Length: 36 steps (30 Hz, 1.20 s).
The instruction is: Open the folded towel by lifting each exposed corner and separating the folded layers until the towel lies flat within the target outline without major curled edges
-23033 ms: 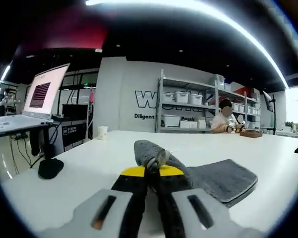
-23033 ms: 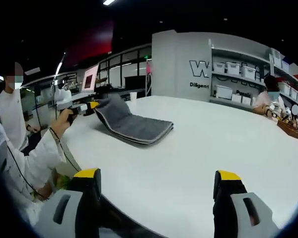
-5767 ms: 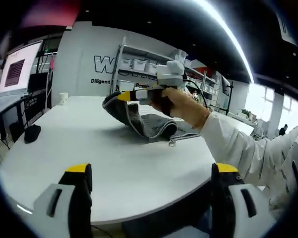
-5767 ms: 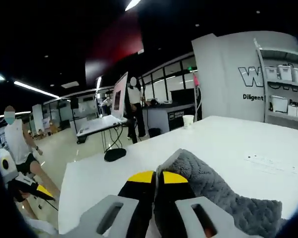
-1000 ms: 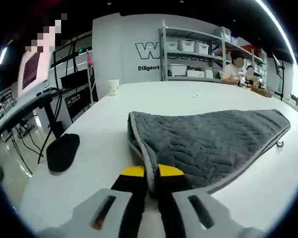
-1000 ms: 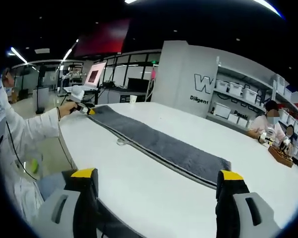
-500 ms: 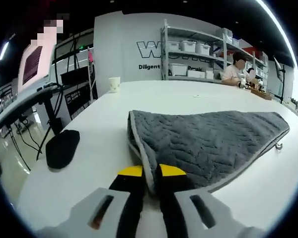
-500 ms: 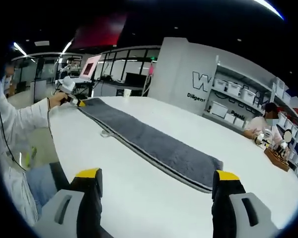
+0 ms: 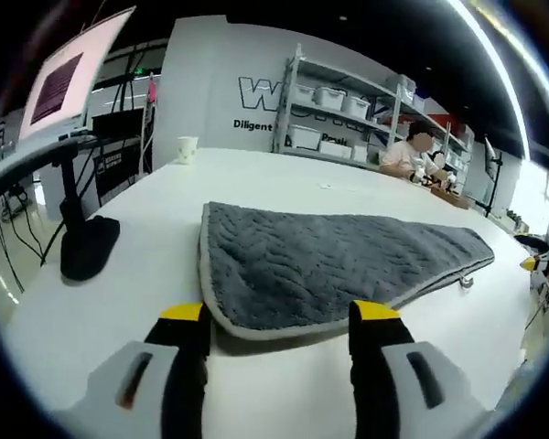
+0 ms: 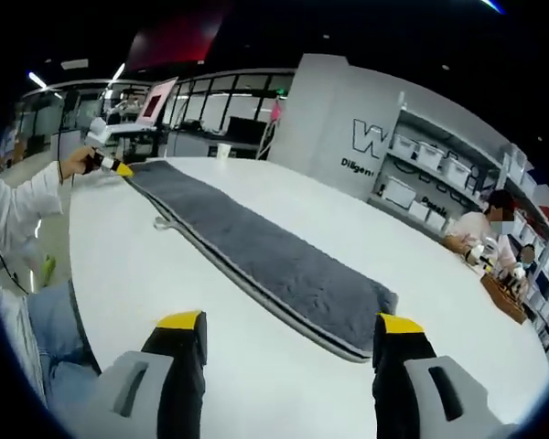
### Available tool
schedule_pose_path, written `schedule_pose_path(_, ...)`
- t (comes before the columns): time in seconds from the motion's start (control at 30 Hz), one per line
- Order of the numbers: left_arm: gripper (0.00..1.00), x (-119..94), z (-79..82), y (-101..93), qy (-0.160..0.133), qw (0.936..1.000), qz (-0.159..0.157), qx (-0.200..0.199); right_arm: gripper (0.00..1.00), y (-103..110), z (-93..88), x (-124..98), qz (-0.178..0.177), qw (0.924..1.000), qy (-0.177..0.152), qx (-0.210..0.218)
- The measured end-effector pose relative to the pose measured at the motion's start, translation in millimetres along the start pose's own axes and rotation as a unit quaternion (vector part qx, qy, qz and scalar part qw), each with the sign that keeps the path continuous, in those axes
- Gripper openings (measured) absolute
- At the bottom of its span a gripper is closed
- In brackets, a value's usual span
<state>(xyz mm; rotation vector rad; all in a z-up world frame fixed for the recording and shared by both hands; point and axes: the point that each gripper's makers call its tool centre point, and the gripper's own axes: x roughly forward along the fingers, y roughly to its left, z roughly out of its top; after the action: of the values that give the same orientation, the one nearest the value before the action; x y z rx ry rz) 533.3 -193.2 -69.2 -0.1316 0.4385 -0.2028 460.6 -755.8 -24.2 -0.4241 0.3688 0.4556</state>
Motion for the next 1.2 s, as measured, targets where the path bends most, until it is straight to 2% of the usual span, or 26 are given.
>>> schedule_pose_path(0.1, 0.54, 2.6, 2.0, 1.9, 0.002, 1.0, 0.002, 0.0, 0.64, -1.7, -7.3, 19.2, 0.027, 0.9994, 0.022, -0.009)
schedule_pose_path(0.23, 0.5, 4.7, 2.0, 5.1, 0.004, 0.9999, 0.009, 0.004, 0.53, -5.7, -14.7, 39.7, 0.041, 0.9979, 0.041, -0.027)
schedule_pose_path(0.4, 0.47, 9.1, -1.2, 8.2, 0.011, 0.9999, 0.011, 0.004, 0.5, -2.8, -28.9, 62.5, 0.063, 0.9955, 0.067, -0.023)
schedule_pose_path(0.47, 0.45, 10.2, -1.8, 9.3, 0.012, 0.9999, 0.01, 0.004, 0.46, -3.0, -30.0, 67.0, 0.067, 0.9954, 0.066, -0.019)
schedule_pose_path(0.6, 0.36, 11.4, 1.0, 11.7, 0.002, 1.0, 0.009, 0.001, 0.35, -5.3, -31.2, 74.4, 0.073, 0.9955, 0.059, 0.002)
schedule_pose_path(0.77, 0.29, 12.1, 0.6, 14.4, 0.003, 0.9999, 0.012, 0.001, 0.22, -6.1, -36.9, 78.0, 0.078, 0.9946, 0.069, -0.004)
schedule_pose_path(0.9, 0.2, 12.4, 1.5, 15.1, -0.001, 0.9998, 0.017, 0.006, 0.16, -5.3, -36.2, 77.9, 0.085, 0.9943, 0.064, -0.003)
schedule_pose_path(0.97, 0.15, 13.8, 1.7, 16.7, -0.001, 0.9997, 0.02, 0.011, 0.08, -5.1, -37.4, 79.0, 0.086, 0.9942, 0.063, -0.007)
schedule_pose_path(1.07, 0.05, 14.4, 2.1, 16.4, -0.003, 0.9997, 0.019, 0.014, 0.04, -6.5, -38.4, 78.8, 0.084, 0.9945, 0.061, -0.002)
schedule_pose_path(1.2, 0.03, 14.9, 1.4, 15.1, 0.0, 0.9994, 0.019, 0.028, 0.01, -7.1, -38.3, 77.6, 0.087, 0.9946, 0.057, 0.003)
